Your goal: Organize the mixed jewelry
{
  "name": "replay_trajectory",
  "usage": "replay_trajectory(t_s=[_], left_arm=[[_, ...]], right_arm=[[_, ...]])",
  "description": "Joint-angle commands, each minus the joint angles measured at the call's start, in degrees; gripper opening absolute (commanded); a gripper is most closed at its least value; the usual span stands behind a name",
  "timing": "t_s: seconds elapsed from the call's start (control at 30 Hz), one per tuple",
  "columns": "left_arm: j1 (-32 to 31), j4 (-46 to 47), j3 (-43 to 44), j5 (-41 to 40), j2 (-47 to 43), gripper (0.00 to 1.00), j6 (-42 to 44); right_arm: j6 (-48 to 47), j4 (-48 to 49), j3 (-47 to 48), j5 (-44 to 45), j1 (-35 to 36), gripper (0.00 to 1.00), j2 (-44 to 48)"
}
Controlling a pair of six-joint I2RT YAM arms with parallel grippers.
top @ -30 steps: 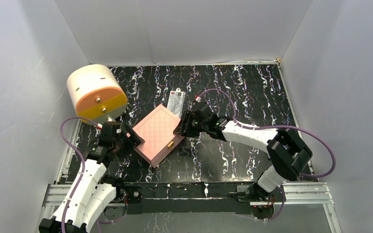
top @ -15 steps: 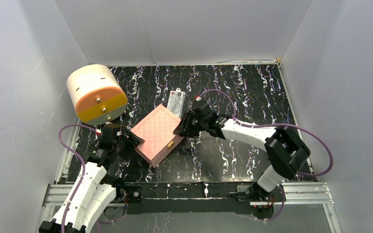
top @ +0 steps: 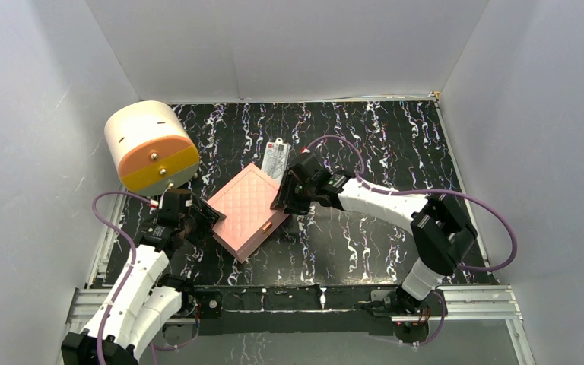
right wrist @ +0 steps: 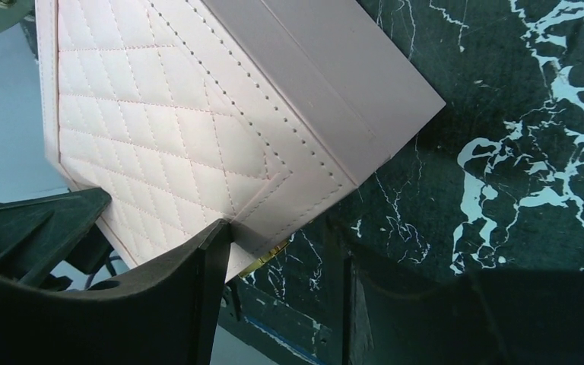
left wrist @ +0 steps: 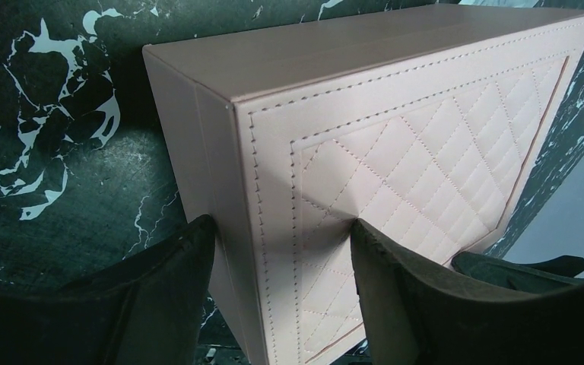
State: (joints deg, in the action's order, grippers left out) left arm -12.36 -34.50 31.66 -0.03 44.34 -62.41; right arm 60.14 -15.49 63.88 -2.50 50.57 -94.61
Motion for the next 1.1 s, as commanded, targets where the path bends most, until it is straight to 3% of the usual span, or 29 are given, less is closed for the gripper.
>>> replay_trajectory(t_s=[0.0,0.17,0.3,0.47,0.63,0.73,0.93,1.0,1.07], left_arm=[[-0.1,-7.6,-5.6,-8.7,4.4,0.59,-0.3],[-0.3,-7.4,-6.2,-9.7,4.4,0.58,-1.3],[-0.3,-9.6,0.4,-13.1,4.3,0.59,1.3],[-0.3,-7.5,10.4,-10.0,4.1,0.73,12.1],[-0.3,-5.4,20.2,-10.1,5.7,0.77,25.9],[-0.3,-5.0,25.1,-11.1,5.9,0.78,31.2],[-0.8,-3.4,34.8,-11.6,5.0,0.79,41.4],[-1.0,-4.4,39.5,-14.2,4.4,0.79,42.5],[-1.1,-5.9,43.1,-16.6,3.5,0.79,43.1]], right_arm=[[-4.2,-14.1,-0.7,16.5,2.0,0.56,-7.8],[-5.2,-16.7,0.6,17.6,2.4,0.57,-10.4],[-7.6,-15.9,3.8,17.9,2.4,0.58,-8.0],[-14.5,-11.8,8.8,18.5,2.3,0.63,-1.4],[-24.9,-10.3,9.0,24.8,2.3,0.79,12.7],[-30.5,-8.2,3.6,29.1,2.3,0.81,24.4],[-37.1,-18.7,3.1,47.9,2.3,0.9,42.2],[-39.4,-20.8,5.4,50.2,2.3,0.98,46.5],[-41.2,-21.6,7.4,50.9,2.3,0.99,50.1]])
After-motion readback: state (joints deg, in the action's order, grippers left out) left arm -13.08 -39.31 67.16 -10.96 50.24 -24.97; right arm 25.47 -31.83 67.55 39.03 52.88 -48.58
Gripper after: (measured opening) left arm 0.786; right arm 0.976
